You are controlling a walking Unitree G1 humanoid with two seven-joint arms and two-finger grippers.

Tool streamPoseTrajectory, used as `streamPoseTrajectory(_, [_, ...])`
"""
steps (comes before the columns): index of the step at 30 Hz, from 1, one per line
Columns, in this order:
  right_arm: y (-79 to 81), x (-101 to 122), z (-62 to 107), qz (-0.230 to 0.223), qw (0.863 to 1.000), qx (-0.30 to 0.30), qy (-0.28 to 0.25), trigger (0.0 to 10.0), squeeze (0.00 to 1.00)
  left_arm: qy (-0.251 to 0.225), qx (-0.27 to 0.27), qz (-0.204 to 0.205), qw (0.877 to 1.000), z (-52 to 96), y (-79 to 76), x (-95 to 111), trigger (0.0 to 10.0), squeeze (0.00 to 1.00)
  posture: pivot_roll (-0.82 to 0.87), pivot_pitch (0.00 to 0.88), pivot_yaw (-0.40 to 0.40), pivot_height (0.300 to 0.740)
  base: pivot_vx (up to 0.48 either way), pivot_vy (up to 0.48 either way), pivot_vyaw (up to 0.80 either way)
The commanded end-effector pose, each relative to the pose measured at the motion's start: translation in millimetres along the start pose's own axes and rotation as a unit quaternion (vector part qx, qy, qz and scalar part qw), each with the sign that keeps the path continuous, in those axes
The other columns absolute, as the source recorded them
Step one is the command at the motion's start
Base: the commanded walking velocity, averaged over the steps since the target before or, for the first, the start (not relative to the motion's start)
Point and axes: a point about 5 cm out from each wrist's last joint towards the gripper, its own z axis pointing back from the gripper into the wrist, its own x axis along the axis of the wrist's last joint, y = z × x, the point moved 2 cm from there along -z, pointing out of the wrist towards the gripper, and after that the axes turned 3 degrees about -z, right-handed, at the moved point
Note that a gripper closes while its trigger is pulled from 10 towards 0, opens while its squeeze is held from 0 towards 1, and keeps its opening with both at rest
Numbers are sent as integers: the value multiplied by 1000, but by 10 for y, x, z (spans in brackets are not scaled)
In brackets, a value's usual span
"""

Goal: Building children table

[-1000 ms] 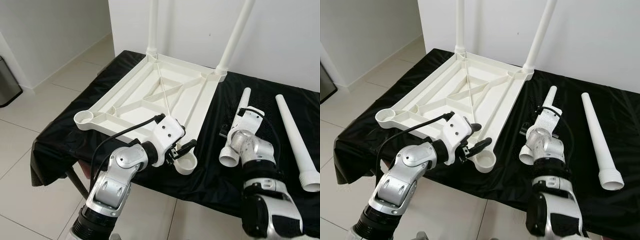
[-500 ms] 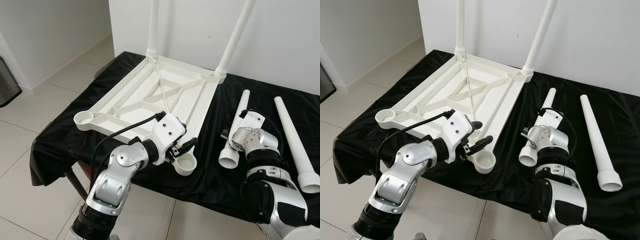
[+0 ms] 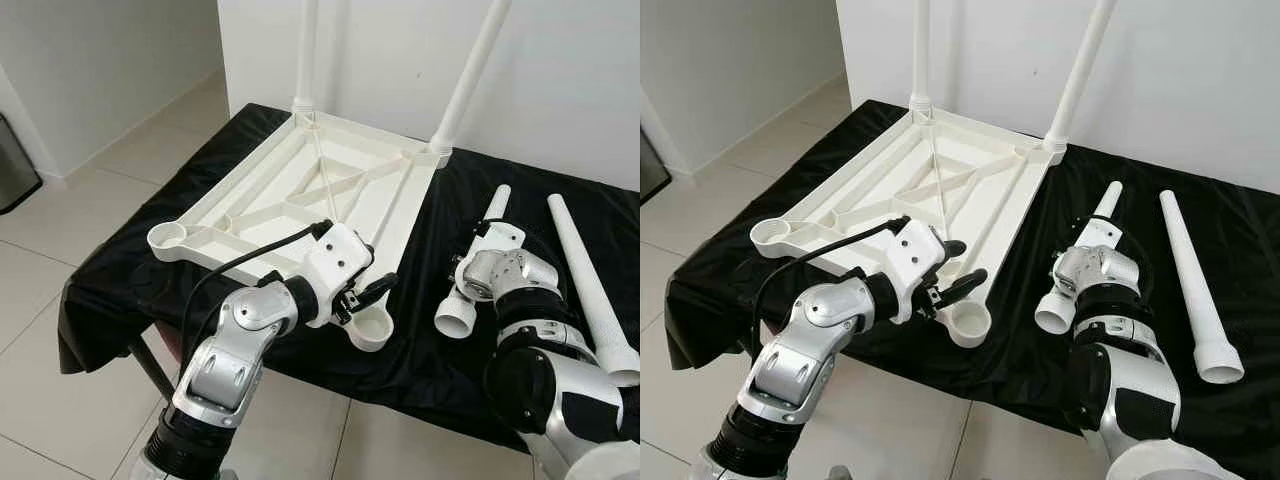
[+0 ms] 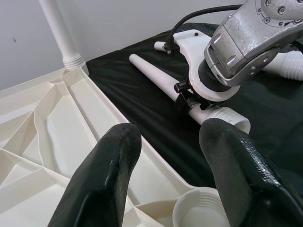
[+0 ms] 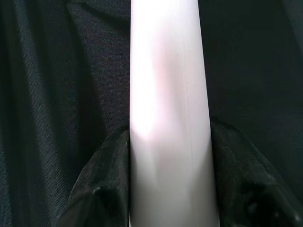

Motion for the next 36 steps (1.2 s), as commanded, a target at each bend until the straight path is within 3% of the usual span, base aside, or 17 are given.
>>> streamPoseTrajectory(1, [-46,-164,-67,7,999,-11,31,0,0,-1,23,-5,1000,15,56,24,10000,0,-19,0,-69,740,0,0,0])
streamPoseTrajectory(4, [-31,-117,-56,-1,1000,-7,21,0,0,-2,21,0,1000,20,64,27,10000,0,-20,0,-69,740,0,0,0])
streamPoseTrajectory(5, [-15,-5,-28,-1,1000,-6,-9,3294,0,-11,19,12,1000,35,93,56,10000,0,-21,0,-69,740,0,0,0])
streamPoseTrajectory(6, [-5,72,-6,1,1000,-5,-31,3294,0,-18,17,20,1000,45,112,79,10000,0,-22,0,-69,740,0,0,0])
streamPoseTrajectory(7, [-2,151,19,2,999,-8,-51,9765,0,-28,16,33,999,61,150,117,10000,0,-20,0,-69,740,0,0,0])
streamPoseTrajectory(11, [57,377,110,12,994,5,-112,10000,0,-34,21,38,998,119,302,166,10000,0,-15,0,-70,740,0,0,0])
streamPoseTrajectory(17, [159,574,232,0,988,31,-154,10000,0,-23,35,16,999,181,484,140,10000,0,-13,0,-71,740,0,0,0])
streamPoseTrajectory(21, [169,617,257,-1,985,33,-167,10000,0,-21,36,14,999,188,514,130,10000,0,-11,0,-73,740,0,0,0])
streamPoseTrajectory(23, [244,698,327,6,972,76,-225,10000,0,-25,44,28,998,200,605,136,10000,0,-2,0,-77,740,0,0,0])
streamPoseTrajectory(25, [244,698,327,6,972,76,-225,10000,0,-25,44,28,998,200,605,136,10000,0,-2,0,-77,740,0,0,0])
streamPoseTrajectory(29, [297,625,331,12,955,128,-266,10000,0,-30,56,48,997,215,716,162,10000,0,12,0,-77,740,0,0,0])
streamPoseTrajectory(34, [278,558,311,8,946,141,-290,10000,0,-30,62,48,996,247,801,178,10000,0,22,0,-79,740,0,0,0])
streamPoseTrajectory(36, [313,531,339,16,934,168,-314,10000,0,-35,70,50,996,263,873,194,10000,0,22,0,-76,740,0,0,0])
